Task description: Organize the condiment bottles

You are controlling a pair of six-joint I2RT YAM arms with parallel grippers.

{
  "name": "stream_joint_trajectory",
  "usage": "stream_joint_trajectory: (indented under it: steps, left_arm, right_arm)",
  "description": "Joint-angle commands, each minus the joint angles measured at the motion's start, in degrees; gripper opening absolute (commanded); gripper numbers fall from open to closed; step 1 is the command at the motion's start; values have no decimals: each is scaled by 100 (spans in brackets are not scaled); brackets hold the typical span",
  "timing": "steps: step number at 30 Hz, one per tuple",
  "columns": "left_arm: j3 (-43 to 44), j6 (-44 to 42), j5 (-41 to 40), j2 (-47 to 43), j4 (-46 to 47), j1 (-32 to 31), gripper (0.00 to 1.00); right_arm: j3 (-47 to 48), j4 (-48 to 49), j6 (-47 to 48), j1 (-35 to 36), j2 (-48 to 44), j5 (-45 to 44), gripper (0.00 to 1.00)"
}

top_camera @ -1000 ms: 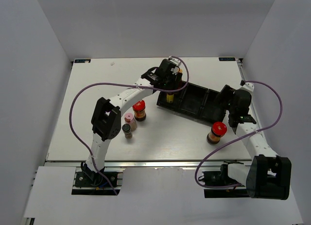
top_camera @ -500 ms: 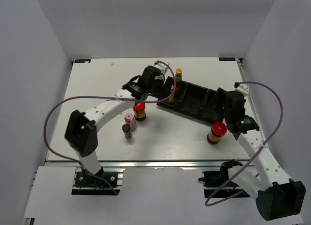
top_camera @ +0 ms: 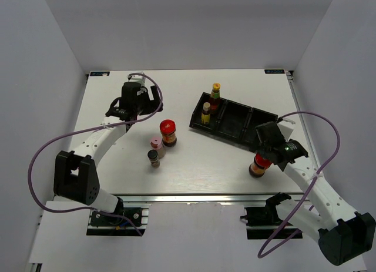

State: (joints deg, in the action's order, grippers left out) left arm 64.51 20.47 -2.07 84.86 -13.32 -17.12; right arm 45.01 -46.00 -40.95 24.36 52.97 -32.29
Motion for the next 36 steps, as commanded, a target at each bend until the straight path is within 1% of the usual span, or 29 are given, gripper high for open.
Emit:
stream_joint_trajectory:
  steps: [1,6,9,12,15,16,17,19,21,23,24,25,26,27,28,30,31,32,33,34,36]
  left_arm:
    - [-35,98,198,-268,277,113,98]
    - [-52,98,198,-216,286,209,98]
    - [-123,106,198,-216,313,271,98]
    - [-132,106,198,-242,277,333,98]
    - [-176,115,137,-268,277,403,98]
    - [-176,115,119,-259,260,412,98]
    - [-184,115,101,-251,260,420,98]
    - [-193,115,101,-242,260,455,98]
    - [-202,124,84,-216,242,473,98]
    - [-202,133,66,-207,242,508,98]
    - [-219,133,75,-198,260,508,98]
    - [-220,141,101,-198,277,534,98]
    - [-220,133,118,-198,286,543,98]
    - [-228,133,127,-180,286,544,98]
    - [-220,133,136,-189,295,561,98]
    - [-237,124,145,-189,312,579,98]
    - [-246,124,145,-198,321,596,98]
    - [-255,115,145,-207,330,605,98]
    - [-263,115,136,-207,330,614,98]
    - [-272,115,136,-224,330,623,98]
    - [-281,98,136,-233,330,631,98]
  right_arm:
    - [139,-375,-168,51,-50,-374,89]
    - [174,-374,140,113,-50,-41,89]
    - [113,-655,52,209,-6,4,89]
    - [43,-718,-36,236,-67,153,89]
    - [16,-709,-80,236,-129,136,83]
    - [25,-709,-71,236,-120,153,74]
    - [60,-718,-54,236,-103,171,70]
    - [95,-752,-36,236,-15,302,66]
    - [122,-840,-132,245,46,311,64]
    - [122,-1007,-185,236,38,285,59]
    - [139,-1077,-238,236,3,242,55]
    - [148,-1113,-273,236,-32,224,47]
    - [183,-1061,-256,236,-93,250,44]
    - [253,-947,-186,245,-120,311,39]
    - [297,-781,154,245,-138,633,33]
    - [402,-210,525,271,-94,1047,30]
    - [499,-16,927,306,-42,1459,28]
    - [534,307,1044,411,89,1585,27]
    - [587,441,1184,473,178,1812,24]
    - [727,556,1438,525,274,1893,23]
    - [955,933,1642,675,512,2085,23]
